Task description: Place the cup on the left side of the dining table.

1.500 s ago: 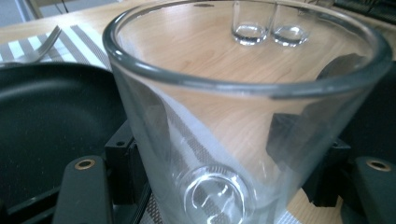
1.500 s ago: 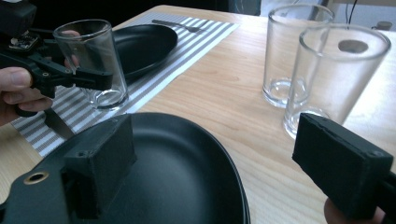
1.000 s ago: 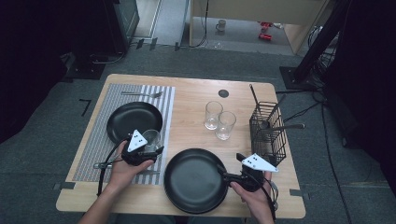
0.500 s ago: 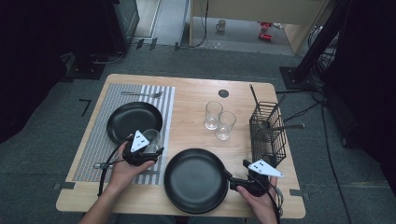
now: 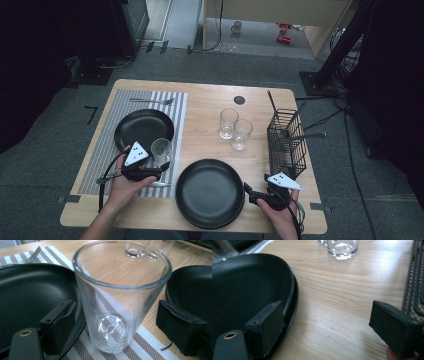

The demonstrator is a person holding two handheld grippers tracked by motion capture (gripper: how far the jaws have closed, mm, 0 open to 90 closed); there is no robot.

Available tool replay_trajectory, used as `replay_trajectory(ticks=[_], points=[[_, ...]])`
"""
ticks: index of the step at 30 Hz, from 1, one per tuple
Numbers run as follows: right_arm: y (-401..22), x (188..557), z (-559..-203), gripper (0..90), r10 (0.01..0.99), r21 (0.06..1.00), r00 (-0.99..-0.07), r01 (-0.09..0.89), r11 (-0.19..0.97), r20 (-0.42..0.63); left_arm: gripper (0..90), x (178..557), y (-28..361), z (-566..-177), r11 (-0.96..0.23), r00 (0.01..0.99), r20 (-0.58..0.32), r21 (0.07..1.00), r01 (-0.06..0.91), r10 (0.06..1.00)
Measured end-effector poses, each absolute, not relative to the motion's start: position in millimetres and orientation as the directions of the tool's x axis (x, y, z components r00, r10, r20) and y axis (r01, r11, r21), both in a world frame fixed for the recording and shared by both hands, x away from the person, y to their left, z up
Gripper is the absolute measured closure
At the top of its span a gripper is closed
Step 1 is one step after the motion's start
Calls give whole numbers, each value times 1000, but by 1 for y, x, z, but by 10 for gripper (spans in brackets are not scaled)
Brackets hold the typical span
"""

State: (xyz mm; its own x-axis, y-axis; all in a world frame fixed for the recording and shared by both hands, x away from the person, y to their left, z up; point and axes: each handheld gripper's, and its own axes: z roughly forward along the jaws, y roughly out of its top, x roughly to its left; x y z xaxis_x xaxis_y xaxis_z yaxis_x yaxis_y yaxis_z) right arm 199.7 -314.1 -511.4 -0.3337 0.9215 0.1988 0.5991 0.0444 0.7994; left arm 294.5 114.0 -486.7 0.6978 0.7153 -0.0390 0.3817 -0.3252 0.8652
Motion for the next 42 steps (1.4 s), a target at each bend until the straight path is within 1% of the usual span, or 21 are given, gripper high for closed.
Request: replay_trajectory(ticks=[7, 18, 22, 30, 38, 42], points=[[-317, 202, -516, 123, 926, 792, -328, 608, 56, 186, 161, 285, 126, -481, -316, 695, -39, 872, 374, 717], [-313, 202, -517, 130, 931, 789, -335, 607, 95, 145, 161, 276, 153, -482, -298, 661, -46, 867, 398, 749], [-310, 201, -518, 138, 936, 787, -341, 600, 141, 92, 161, 273, 163, -484, -294, 647, -48, 864, 409, 761], [-308, 200, -520, 141, 938, 776, -344, 604, 182, 48, 161, 266, 181, -490, -284, 620, -53, 856, 431, 783], [-308, 200, -525, 127, 934, 736, -357, 635, 234, 11, 161, 259, 197, -496, -261, 587, -70, 849, 460, 806], [-309, 202, -525, 124, 930, 731, -368, 642, 232, 28, 161, 255, 202, -500, -262, 576, -69, 842, 472, 815]])
